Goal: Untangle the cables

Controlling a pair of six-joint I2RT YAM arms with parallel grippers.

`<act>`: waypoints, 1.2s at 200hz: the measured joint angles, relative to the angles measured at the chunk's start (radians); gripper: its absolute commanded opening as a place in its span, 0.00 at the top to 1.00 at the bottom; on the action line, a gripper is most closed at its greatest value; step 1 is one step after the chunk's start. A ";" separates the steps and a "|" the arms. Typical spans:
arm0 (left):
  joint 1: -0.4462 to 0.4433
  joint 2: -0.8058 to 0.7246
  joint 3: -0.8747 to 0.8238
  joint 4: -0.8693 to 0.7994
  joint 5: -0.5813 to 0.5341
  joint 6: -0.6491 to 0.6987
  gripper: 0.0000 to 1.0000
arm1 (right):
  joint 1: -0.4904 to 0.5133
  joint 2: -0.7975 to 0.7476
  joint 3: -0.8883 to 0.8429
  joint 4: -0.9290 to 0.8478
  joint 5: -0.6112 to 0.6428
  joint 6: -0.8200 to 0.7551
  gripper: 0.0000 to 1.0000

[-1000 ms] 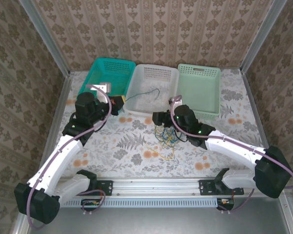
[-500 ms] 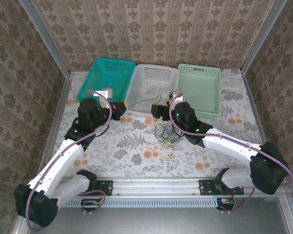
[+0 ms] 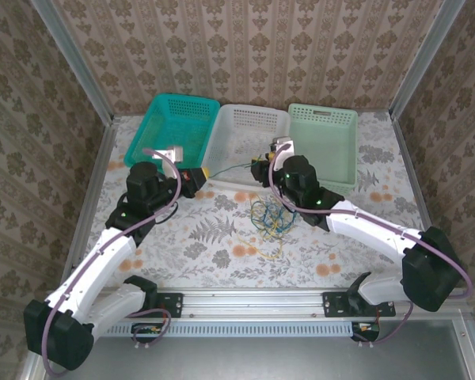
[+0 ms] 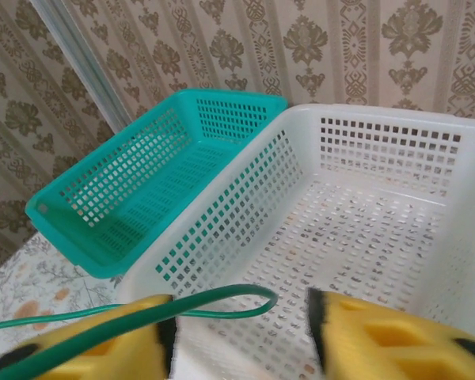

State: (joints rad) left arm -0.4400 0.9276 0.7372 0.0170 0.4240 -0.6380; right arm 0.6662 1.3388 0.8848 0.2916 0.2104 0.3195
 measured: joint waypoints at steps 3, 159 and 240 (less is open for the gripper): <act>0.000 -0.002 -0.003 0.000 0.000 -0.001 1.00 | -0.002 -0.002 0.000 -0.002 0.000 0.001 0.64; 0.084 -0.053 -0.052 -0.001 0.052 -0.085 1.00 | -0.083 -0.103 -0.091 -0.042 -0.158 -0.132 0.23; 0.087 -0.043 -0.052 -0.002 0.089 -0.104 1.00 | -0.012 -0.060 -0.059 -0.053 -0.108 -0.279 0.20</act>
State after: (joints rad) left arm -0.3527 0.8841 0.6853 0.0147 0.5129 -0.7418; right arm 0.6544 1.2793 0.8261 0.2386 0.1024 0.0402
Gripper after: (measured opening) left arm 0.051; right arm 0.804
